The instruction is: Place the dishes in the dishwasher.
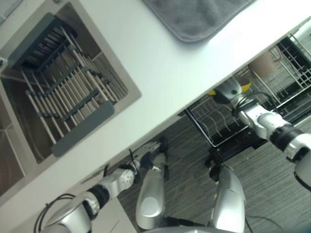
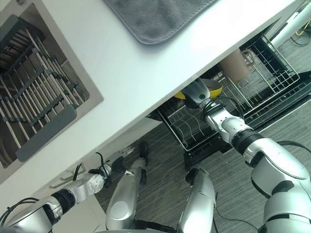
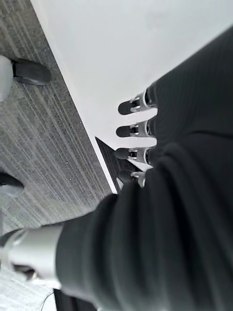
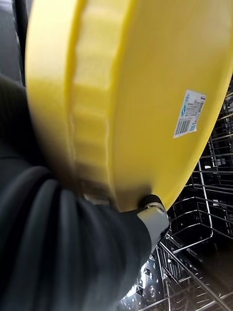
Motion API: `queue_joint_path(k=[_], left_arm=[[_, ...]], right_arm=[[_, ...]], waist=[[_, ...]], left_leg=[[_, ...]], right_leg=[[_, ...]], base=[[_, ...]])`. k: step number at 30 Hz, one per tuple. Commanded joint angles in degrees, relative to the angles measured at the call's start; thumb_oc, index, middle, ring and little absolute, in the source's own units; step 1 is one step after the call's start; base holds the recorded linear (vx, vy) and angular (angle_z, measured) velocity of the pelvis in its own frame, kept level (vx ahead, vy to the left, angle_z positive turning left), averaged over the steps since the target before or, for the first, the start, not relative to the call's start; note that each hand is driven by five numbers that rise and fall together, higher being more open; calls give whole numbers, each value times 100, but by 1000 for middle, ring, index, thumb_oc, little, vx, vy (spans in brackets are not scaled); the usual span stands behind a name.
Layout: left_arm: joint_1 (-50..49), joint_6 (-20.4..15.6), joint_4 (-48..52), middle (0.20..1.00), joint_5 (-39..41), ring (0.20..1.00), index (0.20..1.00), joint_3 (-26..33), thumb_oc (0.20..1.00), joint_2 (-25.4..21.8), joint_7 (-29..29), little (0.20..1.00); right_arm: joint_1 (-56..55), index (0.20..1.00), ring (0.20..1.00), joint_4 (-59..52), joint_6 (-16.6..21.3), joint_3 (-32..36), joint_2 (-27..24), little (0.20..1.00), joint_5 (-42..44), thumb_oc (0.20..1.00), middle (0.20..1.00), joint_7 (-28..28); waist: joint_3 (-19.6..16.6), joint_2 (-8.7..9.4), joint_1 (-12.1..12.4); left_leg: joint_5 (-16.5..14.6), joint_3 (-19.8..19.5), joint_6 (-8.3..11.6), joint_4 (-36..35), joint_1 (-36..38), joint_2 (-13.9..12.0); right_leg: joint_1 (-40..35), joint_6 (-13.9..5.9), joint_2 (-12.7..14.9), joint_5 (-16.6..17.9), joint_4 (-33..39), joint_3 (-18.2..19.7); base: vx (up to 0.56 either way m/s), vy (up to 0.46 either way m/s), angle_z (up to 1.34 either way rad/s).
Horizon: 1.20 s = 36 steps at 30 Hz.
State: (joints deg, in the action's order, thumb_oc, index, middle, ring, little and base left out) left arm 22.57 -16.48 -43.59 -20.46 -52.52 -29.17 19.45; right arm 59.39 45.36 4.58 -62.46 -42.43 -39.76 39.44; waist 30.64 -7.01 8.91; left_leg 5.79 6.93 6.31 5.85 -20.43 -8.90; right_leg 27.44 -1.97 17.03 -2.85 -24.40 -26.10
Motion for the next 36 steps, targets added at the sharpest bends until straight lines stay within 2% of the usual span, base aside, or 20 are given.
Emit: queue_joint_path(k=[1, 3, 4, 8, 9, 11, 12, 14, 25, 36], left_arm=[[167, -240, 158, 1000, -168, 1000, 1000, -254, 1000, 19, 194, 1000], [216, -299, 58, 1000, -223, 1000, 1000, -321, 1000, 93, 267, 1000], [226, -376, -23, 1000, -275, 1000, 1000, -369, 1000, 139, 382, 1000], [229, -373, -17, 1000, -280, 1000, 1000, -369, 1000, 166, 452, 1000], [222, -375, -80, 1000, -302, 1000, 1000, -360, 1000, 219, 496, 1000], [224, -369, -104, 1000, -287, 1000, 1000, -372, 1000, 244, 524, 1000], [213, -396, -200, 1000, -299, 1000, 1000, -393, 1000, 294, 608, 1000], [166, -477, -295, 1000, -332, 1000, 1000, -388, 1000, 318, 716, 1000], [24, -566, -278, 1000, -441, 1000, 1000, -354, 1000, 382, 988, 1000], [39, -583, -168, 1000, -418, 1000, 1000, -296, 1000, 387, 1074, 1000]], right_arm=[[1320, 200, 200, 71, 265, -37, 551, 200, -322, 200, 200, 821], [1352, 200, 200, 447, 36, -16, 751, 200, -635, 200, 200, 1164], [1389, 200, 200, 769, -242, 2, 853, 200, -767, 200, 200, 1480], [1423, 200, 200, 1142, -702, 135, 956, 200, -657, 200, 200, 1773], [1366, 200, 200, 1309, -1018, 196, 967, 200, -566, 200, 200, 2025], [1340, 200, 200, 1421, -1107, 251, 981, 200, -519, 200, 200, 2136], [1329, 200, 200, 1639, -1296, 378, 1005, 200, -540, 200, 200, 2402], [1355, 200, 200, 1798, -1471, 508, 990, 200, -436, 200, 200, 2531], [1515, 200, 200, 2002, -1733, 644, 864, 200, -155, 200, 200, 2958], [1713, 200, 200, 2159, -1691, 801, 845, 200, 311, 200, 200, 3409]], waist=[[-84, 42, 469], [-84, 9, 522], [-84, -19, 563], [-84, -39, 603], [-84, -42, 614], [-84, -44, 617], [-84, -49, 622], [-84, -59, 622], [-84, -140, 648], [-84, -267, 692]], left_leg=[[0, 198, -426, 287, -564, 477], [-9, 193, -446, 294, -608, 502], [-6, 185, -455, 291, -662, 520], [-2, 181, -454, 285, -719, 526], [-8, 186, -463, 288, -735, 529], [-15, 182, -467, 306, -753, 528], [-19, 185, -469, 304, -774, 526], [-15, 197, -473, 304, -814, 524], [3, 230, -475, 285, -979, 548], [45, 279, -477, 296, -1199, 603]], right_leg=[[-317, -516, -22, -327, -505, 132], [-289, -521, -7, -312, -502, 102], [-252, -529, -10, -296, -488, 89], [-214, -531, -20, -300, -488, 70], [-204, -533, -18, -300, -493, 62], [-195, -534, -13, -299, -504, 51], [-173, -543, -18, -294, -512, 49], [-134, -548, -22, -286, -517, 38], [35, -549, -15, -244, -495, 49], [243, -552, 18, -165, -454, 75]], base=[[-27, -6, 3], [-41, -10, 4], [-43, -7, 1], [-21, 1, 1], [0, 0, 0], [0, 0, 0], [0, 0, 0], [0, 0, 0], [-8, 7, 1], [-5, 11, -1]])
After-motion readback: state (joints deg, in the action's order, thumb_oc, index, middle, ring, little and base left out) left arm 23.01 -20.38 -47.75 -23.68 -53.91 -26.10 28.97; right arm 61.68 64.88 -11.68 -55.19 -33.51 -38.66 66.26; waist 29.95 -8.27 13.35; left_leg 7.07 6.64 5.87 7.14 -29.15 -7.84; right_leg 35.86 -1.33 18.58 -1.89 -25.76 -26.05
